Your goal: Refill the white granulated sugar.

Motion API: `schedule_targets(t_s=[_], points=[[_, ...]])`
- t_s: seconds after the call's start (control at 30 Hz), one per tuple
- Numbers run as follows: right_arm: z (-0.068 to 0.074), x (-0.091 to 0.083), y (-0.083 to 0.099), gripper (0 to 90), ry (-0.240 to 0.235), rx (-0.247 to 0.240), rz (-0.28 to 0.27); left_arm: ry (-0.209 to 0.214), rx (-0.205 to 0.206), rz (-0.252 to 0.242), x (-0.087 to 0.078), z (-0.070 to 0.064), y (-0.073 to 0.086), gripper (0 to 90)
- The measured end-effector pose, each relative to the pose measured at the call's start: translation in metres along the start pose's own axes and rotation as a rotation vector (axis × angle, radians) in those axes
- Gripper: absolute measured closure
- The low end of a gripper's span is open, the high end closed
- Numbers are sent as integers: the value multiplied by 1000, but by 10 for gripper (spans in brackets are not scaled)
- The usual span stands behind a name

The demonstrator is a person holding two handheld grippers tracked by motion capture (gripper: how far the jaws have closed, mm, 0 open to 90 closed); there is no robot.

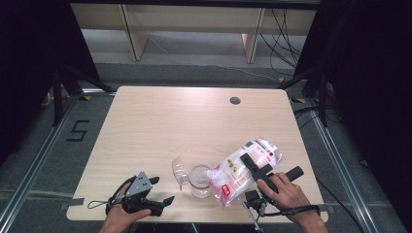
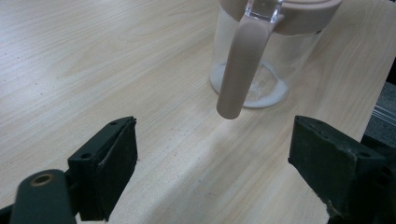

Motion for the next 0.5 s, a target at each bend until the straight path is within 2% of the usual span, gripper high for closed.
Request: schedule_targets(t_s=[0.03,0.23,0.27,0.3,0.37,0.43,0.47,0.5], points=[[0,0,0,511,-1,1,-1,0,23,8,-1,1,0,151],[0,1,-2,512,0,-5,-13,0,22,8,-1,1,0,151],[0,0,-2,512,0,-5,-12,-2,0,3,0,0,0,151],[0,0,-1,512,-1,-1,-10,-2,-2,2,0,0,0,151],[2,0,-1,513,-6,13,-1,-3,-2,2,0,0,0,151],[0,0,0,513,-2,2,-4,-2,2,4,0,0,0,151],[1,0,0,513,-2,3,-3,0,23,7,-1,1,0,151],[0,0,0,513,-2,2,-3,-2,-2,2,0,0,0,151]])
Point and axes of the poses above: each handheld gripper's, and its own axes: x roughly forward along the jaws, y roughly out of its underside, z roughly to its left, the point moved 8 cm from there along x, roughly forward along the jaws, and after that the axes turned 13 degrees about y, right-handed, at the moved point
